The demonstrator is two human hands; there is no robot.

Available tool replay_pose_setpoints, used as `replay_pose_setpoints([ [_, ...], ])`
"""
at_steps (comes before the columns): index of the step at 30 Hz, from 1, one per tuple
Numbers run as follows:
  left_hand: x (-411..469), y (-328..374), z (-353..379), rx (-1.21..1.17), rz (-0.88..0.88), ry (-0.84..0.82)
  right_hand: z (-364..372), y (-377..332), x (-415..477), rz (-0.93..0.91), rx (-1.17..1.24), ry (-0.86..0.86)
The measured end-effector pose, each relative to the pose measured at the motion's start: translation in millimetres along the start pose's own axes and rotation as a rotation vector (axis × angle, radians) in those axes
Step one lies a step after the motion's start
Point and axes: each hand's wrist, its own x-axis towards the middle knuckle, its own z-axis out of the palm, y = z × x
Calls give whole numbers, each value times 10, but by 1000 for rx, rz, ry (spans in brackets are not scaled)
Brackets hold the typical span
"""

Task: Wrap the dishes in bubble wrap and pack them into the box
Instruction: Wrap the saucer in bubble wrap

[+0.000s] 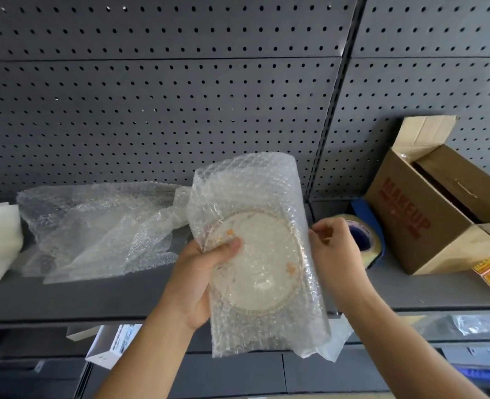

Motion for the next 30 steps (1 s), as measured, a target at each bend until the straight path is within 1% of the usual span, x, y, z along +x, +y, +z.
replay_pose_setpoints([
  [3,0,24,22,14,11,3,-27,-17,-36,-121,50,137],
  [5,7,50,6,22,28,10,-98,-91,-87,-145,196,158],
  [7,15,72,-15,21,52,19,-155,-191,-172,-139,319,48],
  [8,16,80,-24,21,62,24,-169,-205,-204,-138,341,-50],
  [10,20,89,-26,26,74,20,-180,-206,-247,-86,275,-279],
  [12,17,93,-5,43,75,-1,-162,-265,-278,36,275,-449],
  [15,26,101,37,72,85,-29,-146,-384,-260,152,391,-572],
  [21,57,54,114,122,58,9,-31,-308,-195,351,526,-626],
  [26,77,31,116,228,89,63,61,-145,-99,371,531,-585],
  [30,109,35,68,340,87,50,109,-77,-47,364,572,-578],
])
